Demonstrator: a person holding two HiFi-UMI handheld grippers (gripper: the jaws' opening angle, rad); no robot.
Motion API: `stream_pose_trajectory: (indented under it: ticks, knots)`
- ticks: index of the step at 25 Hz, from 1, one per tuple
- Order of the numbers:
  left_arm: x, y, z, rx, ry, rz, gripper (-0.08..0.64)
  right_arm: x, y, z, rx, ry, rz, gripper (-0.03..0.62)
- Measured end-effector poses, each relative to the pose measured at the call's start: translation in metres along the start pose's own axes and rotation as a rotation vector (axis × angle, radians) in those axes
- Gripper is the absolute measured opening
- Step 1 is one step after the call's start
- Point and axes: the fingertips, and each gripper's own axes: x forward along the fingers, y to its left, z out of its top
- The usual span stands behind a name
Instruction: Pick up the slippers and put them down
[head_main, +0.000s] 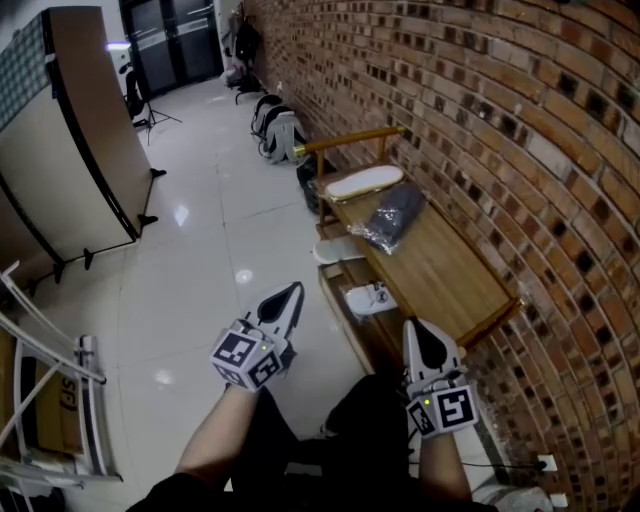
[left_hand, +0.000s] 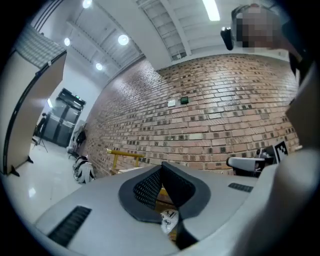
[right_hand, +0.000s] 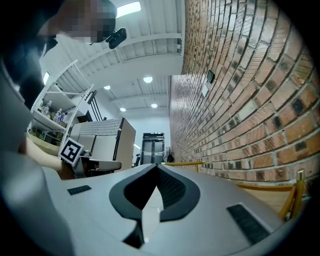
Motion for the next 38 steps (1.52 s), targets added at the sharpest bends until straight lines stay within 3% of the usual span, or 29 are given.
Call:
stream_pose_trajectory:
  ticks: [4, 9, 18, 23, 28, 30, 34, 38]
  knots:
    - [0.044, 0.002, -0.001, 0.02, 0.04, -0.046, 0.003, -0.001, -0.008, 0.001, -0.048, 0.002, -0.022, 0.009]
    - [0.099, -0.009, -0.003, 0.084, 0.077, -0.118, 0.003, -0.003, -0.037, 0.001, -0.032, 0.01, -0.079, 0.009]
    - [0.174, -0.031, -0.014, 0.107, 0.128, -0.199, 0.003, 0.018, -0.075, 0.038, 0.111, -0.029, -0.089, 0.009]
    - [0.215, -0.021, -0.033, 0.166, 0.25, -0.197, 0.003, 0.029, -0.109, 0.039, -0.006, 0.013, -0.158, 0.009]
    - [0.252, -0.016, -0.051, 0.265, 0.323, -0.194, 0.006, 0.042, -0.119, 0.02, -0.054, 0.111, -0.184, 0.009]
    - [0.267, -0.014, -0.06, 0.278, 0.373, -0.216, 0.076, 0.049, -0.117, 0.019, -0.077, 0.133, -0.173, 0.009]
    - [0.299, -0.006, -0.07, 0.316, 0.467, -0.22, 0.089, 0.055, -0.116, 0.016, -0.096, 0.157, -0.16, 0.009]
    - [0.316, -0.009, -0.107, 0.323, 0.679, -0.258, 0.228, 0.051, -0.119, 0.015, -0.103, 0.157, -0.173, 0.009]
